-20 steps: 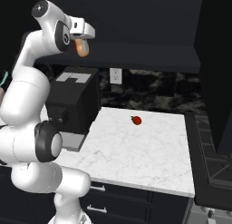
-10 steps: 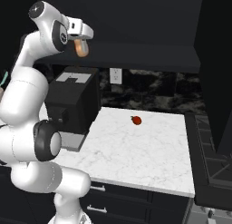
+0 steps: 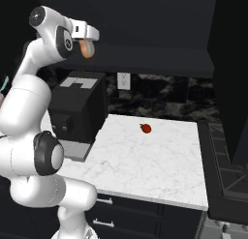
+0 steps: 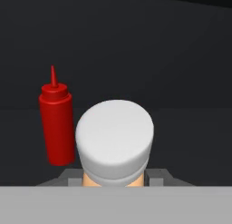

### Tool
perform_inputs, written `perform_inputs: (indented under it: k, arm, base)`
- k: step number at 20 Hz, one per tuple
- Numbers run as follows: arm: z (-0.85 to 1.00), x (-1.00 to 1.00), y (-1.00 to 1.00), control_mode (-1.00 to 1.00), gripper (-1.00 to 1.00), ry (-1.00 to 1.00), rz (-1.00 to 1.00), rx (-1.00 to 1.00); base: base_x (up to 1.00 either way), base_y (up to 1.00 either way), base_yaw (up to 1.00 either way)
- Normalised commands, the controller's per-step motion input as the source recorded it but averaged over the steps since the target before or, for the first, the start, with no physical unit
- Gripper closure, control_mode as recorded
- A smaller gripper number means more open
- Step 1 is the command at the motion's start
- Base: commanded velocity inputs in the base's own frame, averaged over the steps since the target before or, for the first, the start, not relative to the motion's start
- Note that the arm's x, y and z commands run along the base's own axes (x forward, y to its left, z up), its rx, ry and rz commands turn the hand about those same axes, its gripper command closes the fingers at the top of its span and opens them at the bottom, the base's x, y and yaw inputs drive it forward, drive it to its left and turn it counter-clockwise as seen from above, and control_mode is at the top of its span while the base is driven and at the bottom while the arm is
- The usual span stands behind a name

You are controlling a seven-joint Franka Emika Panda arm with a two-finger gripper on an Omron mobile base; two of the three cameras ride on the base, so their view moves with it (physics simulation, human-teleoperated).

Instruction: Put the shaker and condiment bottle from the counter next to their counterparts in the cabinet.

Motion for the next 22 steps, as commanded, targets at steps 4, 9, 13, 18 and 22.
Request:
perform_inputs:
  k: [4,9,13,18,22]
  arm:
    - [0.00,0.00,0.00,-1.00,1.00,-0.18,0.00,0.00]
    - [0.00,0.00,0.00,-1.00,1.00,-0.02,0.00,0.00]
    - [0.00,0.00,0.00,-1.00,1.00,0.00,0.00,0.00]
    - [-0.03,0.05,0.00,-1.00,1.00,0.02,0.00,0.00]
    - [0.00,0.16,0.00,-1.00,1.00,0.12,0.00,0.00]
  base:
    - [0.00,0.00,0.00]
    - [0.00,0.00,0.00]
    - [0.00,0.00,0.00]
    - [0.00,0.00,0.00]
    - [0.00,0.00,0.00]
